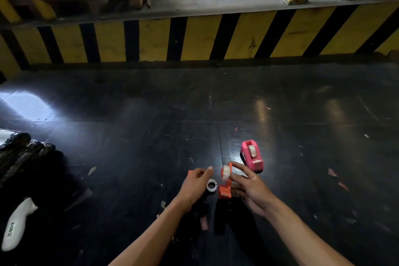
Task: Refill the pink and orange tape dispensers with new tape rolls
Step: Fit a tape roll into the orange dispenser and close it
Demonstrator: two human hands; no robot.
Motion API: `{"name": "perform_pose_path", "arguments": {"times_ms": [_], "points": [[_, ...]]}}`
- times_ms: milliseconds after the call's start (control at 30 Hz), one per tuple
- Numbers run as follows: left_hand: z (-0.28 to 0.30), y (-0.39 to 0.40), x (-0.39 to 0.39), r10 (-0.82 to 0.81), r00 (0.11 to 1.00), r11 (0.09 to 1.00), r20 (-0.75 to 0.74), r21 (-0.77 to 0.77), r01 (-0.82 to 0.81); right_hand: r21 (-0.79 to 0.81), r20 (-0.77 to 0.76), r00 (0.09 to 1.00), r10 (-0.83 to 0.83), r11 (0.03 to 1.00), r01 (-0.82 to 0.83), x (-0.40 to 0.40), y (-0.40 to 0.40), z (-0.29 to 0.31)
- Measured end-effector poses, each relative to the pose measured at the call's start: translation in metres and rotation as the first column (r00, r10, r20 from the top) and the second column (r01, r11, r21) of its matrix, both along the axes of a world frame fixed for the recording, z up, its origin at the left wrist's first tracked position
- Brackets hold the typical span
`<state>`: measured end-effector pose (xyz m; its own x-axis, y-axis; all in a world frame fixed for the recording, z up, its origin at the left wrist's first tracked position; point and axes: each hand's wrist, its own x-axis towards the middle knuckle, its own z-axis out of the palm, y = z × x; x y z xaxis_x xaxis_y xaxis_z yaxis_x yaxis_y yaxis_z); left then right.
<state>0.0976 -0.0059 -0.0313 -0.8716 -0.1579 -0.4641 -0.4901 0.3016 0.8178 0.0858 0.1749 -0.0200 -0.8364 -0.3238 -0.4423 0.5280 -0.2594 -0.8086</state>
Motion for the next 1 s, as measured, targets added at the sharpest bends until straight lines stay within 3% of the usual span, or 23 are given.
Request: {"name": "perform_pose_path", "arguments": {"times_ms": [67,133,233,333,433,500,600,700,767,800,867,1000], "points": [[-0.012,-0.007,0.000,0.024,0.996,0.984,-0.082,-0.172,-0.038,-0.036,0.021,1.000,-0.021,0.999,0.022,-0.002,0.004,0.000],[-0.025,-0.012,0.000,-0.057,0.995,0.955,-0.086,-0.295,0.029,-0.057,0.039,0.998,-0.041,0.997,0.043,-0.003,0.008,-0.001],[-0.040,-0.014,0.000,-0.164,0.984,0.913,-0.070,-0.389,0.125,-0.057,0.057,0.997,-0.059,0.996,0.062,-0.003,0.012,-0.003],[-0.044,-0.011,0.000,-0.093,0.990,0.893,-0.107,-0.448,0.035,-0.041,0.059,0.996,-0.064,0.997,0.067,-0.001,0.014,-0.005],[-0.044,-0.017,-0.001,-0.047,0.996,0.747,-0.075,-0.664,-0.014,-0.034,0.068,0.996,-0.064,0.997,0.066,0.001,0.015,-0.005],[-0.043,-0.024,-0.002,-0.065,0.998,0.717,0.011,-0.695,0.054,-0.026,0.071,0.995,-0.066,0.997,0.068,0.001,0.016,-0.006],[-0.042,-0.032,-0.005,-0.092,0.993,0.746,0.069,-0.656,0.114,-0.022,0.074,0.996,-0.059,0.998,0.060,-0.001,0.014,-0.005],[-0.037,-0.032,-0.009,-0.012,1.000,0.883,0.002,-0.469,0.012,-0.026,0.068,0.997,-0.042,0.999,0.044,0.000,0.011,-0.003],[-0.019,-0.023,-0.010,0.123,0.992,0.990,0.002,-0.074,-0.122,-0.034,0.068,0.997,-0.037,0.999,0.039,0.000,0.010,-0.002],[-0.010,-0.018,-0.010,0.153,0.987,0.978,0.045,0.137,-0.158,-0.040,0.069,0.997,-0.034,0.999,0.037,0.000,0.009,-0.002],[0.009,-0.010,-0.009,0.078,0.993,0.925,0.087,0.365,-0.104,-0.054,0.067,0.998,-0.018,0.998,0.021,0.001,0.008,0.000],[0.037,0.000,-0.002,-0.076,0.997,0.882,0.024,0.468,0.056,-0.085,0.064,0.997,0.032,0.996,-0.027,0.001,0.007,0.005]]}}
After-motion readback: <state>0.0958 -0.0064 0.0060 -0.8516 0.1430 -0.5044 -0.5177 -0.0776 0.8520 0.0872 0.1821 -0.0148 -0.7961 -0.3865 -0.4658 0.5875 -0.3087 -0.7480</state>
